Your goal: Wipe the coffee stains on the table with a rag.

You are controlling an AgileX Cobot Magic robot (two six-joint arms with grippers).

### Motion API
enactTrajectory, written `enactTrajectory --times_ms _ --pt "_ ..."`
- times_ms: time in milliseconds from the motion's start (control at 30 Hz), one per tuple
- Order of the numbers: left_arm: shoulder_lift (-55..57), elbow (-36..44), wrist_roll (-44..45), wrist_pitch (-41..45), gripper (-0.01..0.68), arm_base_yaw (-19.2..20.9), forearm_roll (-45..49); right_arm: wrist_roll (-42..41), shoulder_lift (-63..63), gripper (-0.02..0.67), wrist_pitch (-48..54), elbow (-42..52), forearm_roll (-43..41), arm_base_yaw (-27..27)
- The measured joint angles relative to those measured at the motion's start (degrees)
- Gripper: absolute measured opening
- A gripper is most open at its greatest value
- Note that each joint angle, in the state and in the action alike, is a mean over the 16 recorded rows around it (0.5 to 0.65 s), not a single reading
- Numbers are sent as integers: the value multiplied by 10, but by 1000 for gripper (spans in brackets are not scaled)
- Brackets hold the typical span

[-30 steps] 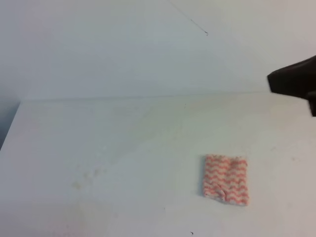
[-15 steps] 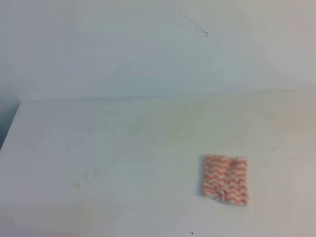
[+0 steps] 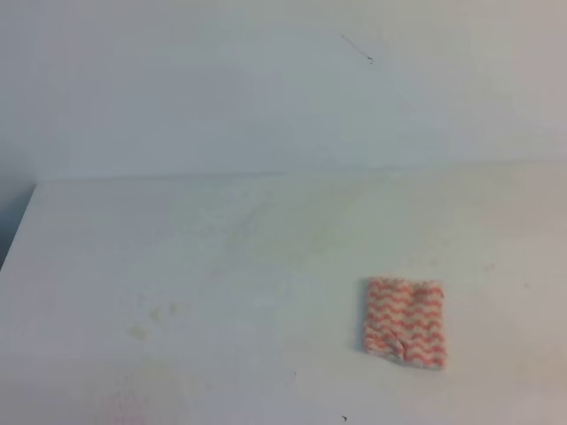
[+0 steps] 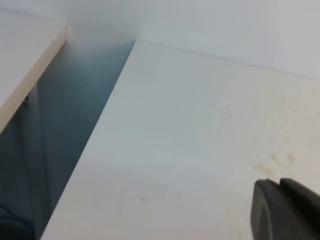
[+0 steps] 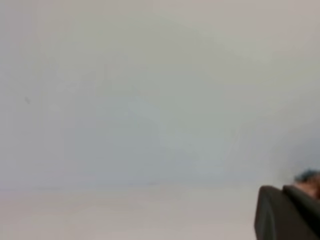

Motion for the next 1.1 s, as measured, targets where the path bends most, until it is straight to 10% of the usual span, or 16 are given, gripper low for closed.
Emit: enactTrajectory --times_ms 400,1100 --pt "0 0 0 0 -1 0 0 11 -32 -3 95 97 -26 -12" --pt "0 0 0 -2 -1 0 0 347 -32 -3 132 97 -255 -6"
